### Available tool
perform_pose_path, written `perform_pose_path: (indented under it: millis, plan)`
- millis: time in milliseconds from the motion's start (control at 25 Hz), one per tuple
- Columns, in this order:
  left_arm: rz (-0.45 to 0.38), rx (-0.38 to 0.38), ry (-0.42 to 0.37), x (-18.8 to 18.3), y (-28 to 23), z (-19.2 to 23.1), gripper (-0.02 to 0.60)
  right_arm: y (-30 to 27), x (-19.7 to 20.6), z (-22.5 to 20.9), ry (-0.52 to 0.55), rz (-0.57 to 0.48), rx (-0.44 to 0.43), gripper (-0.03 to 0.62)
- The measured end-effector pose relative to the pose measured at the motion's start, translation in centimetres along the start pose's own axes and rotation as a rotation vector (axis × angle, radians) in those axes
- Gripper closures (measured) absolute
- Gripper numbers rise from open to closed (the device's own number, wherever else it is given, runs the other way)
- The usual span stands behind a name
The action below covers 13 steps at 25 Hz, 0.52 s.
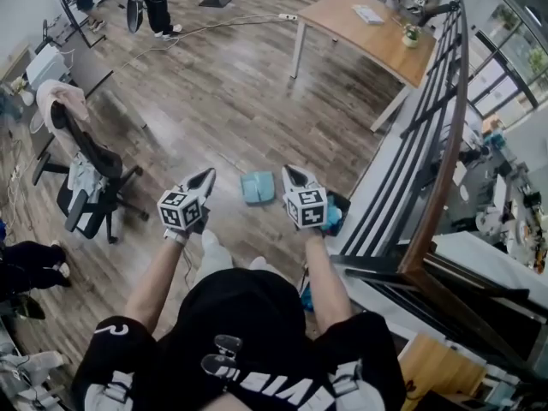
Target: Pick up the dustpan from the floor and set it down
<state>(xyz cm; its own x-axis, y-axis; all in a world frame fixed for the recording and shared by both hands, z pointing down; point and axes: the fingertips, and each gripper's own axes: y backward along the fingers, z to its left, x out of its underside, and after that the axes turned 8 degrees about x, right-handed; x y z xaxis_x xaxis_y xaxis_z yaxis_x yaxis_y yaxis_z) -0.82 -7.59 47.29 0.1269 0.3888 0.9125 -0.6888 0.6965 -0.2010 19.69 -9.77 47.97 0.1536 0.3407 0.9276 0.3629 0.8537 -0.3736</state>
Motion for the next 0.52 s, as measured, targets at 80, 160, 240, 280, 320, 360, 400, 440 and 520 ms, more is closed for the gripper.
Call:
perform_pose_path:
  millis: [80,160,240,280,320,360,400,440,520]
  plan:
    - [0.004,-0.001,-0.003,-0.1,0.2,0.0,0.583,0.2,-0.1,0.1,-0.003,-0.005,0.0,0.599]
    - [0.009,-0.001,-0.007,-0.1,0.4,0.1,0.583,0.2,-0.1,0.1,-0.009,-0.007,0.003,0.599]
    - [0.012,0.0,-0.01,-0.1,0.6,0.2,0.583,0.2,0.1,0.2,-0.016,-0.006,0.006,0.599]
    - [0.013,-0.001,-0.012,0.0,0.8,0.3,0.583,0.3,0.1,0.3,-0.02,-0.007,0.008,0.599]
    - [0.013,-0.001,-0.013,0.0,0.9,0.3,0.583,0.4,0.1,0.3,-0.024,-0.008,0.009,0.599]
    - [0.013,-0.001,-0.015,0.0,1.0,0.3,0.583,0.5,0.1,0.4,-0.027,-0.01,0.01,0.599]
    - [0.014,-0.001,-0.016,0.0,1.1,0.2,0.583,0.6,0.2,0.4,-0.029,-0.011,0.011,0.598]
    - [0.015,-0.002,-0.016,0.0,1.1,0.2,0.583,0.7,0.3,0.4,-0.029,-0.011,0.011,0.599]
    - [0.018,-0.005,-0.016,0.1,1.3,0.2,0.583,0.8,0.5,0.4,-0.028,-0.009,0.012,0.598]
